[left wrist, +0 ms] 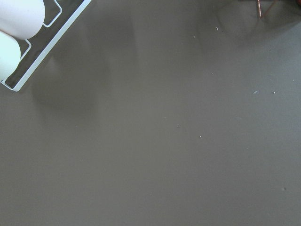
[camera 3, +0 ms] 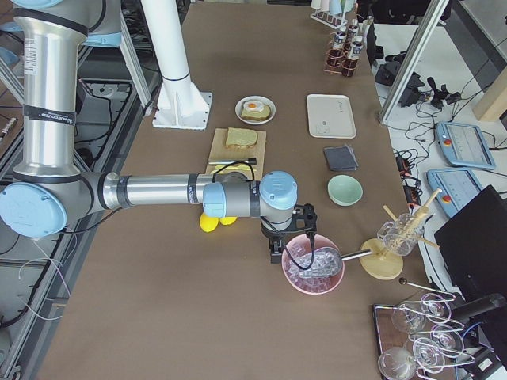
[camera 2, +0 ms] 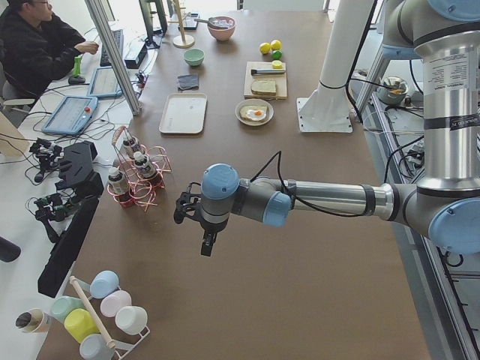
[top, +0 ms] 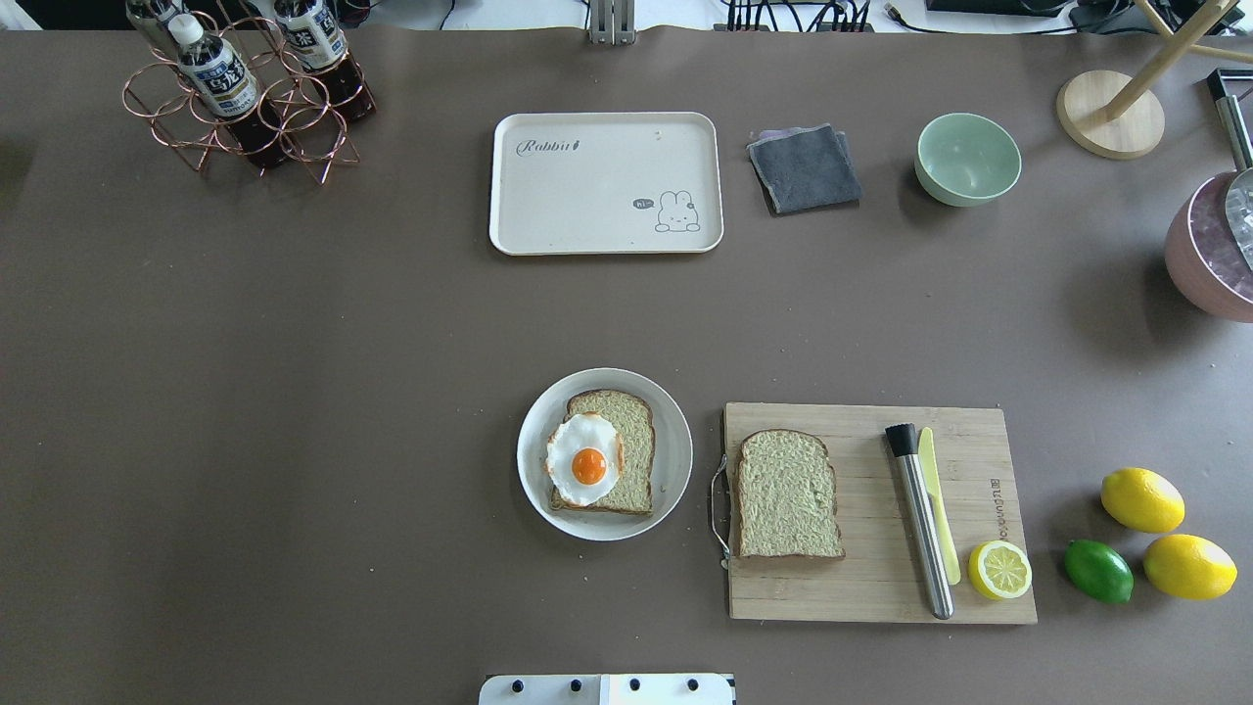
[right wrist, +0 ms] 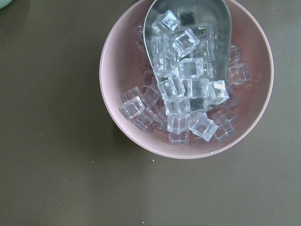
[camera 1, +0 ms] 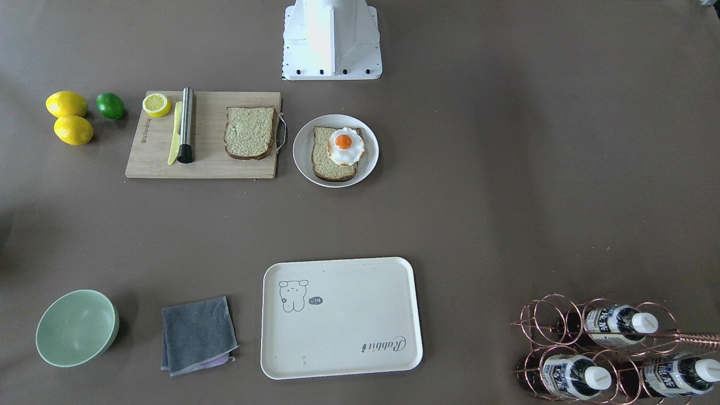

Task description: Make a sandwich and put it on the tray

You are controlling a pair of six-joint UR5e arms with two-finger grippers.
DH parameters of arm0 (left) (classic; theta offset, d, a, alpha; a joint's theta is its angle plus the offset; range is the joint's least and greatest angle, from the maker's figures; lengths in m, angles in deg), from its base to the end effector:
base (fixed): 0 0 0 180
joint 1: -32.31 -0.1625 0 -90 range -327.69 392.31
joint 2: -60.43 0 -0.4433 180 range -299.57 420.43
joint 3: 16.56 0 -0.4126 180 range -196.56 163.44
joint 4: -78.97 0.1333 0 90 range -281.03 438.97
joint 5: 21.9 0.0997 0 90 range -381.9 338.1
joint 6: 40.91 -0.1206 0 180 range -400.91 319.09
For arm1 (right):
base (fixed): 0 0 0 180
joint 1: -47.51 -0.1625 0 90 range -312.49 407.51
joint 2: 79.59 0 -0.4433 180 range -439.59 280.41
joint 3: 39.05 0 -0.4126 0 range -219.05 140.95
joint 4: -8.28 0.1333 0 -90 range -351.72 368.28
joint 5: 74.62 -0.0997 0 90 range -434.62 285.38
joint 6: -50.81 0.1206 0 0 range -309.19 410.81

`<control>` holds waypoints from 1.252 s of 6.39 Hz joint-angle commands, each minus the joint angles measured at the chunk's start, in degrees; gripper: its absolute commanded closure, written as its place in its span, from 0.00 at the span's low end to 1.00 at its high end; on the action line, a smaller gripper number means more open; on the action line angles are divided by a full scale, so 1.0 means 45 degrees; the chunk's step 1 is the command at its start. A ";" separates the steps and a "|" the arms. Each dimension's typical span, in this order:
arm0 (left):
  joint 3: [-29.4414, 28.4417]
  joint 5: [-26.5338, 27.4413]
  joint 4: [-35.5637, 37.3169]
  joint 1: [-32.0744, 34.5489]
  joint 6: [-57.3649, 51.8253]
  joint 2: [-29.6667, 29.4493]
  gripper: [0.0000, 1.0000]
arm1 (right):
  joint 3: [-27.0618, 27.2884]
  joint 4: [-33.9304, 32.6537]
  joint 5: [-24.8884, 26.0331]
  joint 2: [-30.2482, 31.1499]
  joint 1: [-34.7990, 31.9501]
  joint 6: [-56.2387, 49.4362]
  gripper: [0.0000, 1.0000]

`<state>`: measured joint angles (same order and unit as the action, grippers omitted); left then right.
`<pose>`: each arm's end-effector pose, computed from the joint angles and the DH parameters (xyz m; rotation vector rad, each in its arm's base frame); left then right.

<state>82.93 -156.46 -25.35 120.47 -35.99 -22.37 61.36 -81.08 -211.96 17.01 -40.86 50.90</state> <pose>-0.0333 -0.4781 0.6397 0.2290 0.7867 0.0620 0.0313 -0.4676 0.6492 0.0608 -0.8269 -0.0574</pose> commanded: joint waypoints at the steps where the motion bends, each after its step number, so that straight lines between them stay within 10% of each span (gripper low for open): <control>1: 0.0000 0.0000 0.0000 0.0000 0.0000 0.0001 0.02 | 0.0010 0.0014 -0.0009 0.0038 -0.0010 0.0000 0.00; 8: 0.0000 0.0000 -0.0271 0.0000 0.0000 0.0020 0.02 | 0.0048 0.0227 -0.0165 0.0038 0.0009 0.0077 0.00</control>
<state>82.93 -156.46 -25.76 120.47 -36.05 -22.28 61.33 -80.83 -212.39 17.21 -40.87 51.04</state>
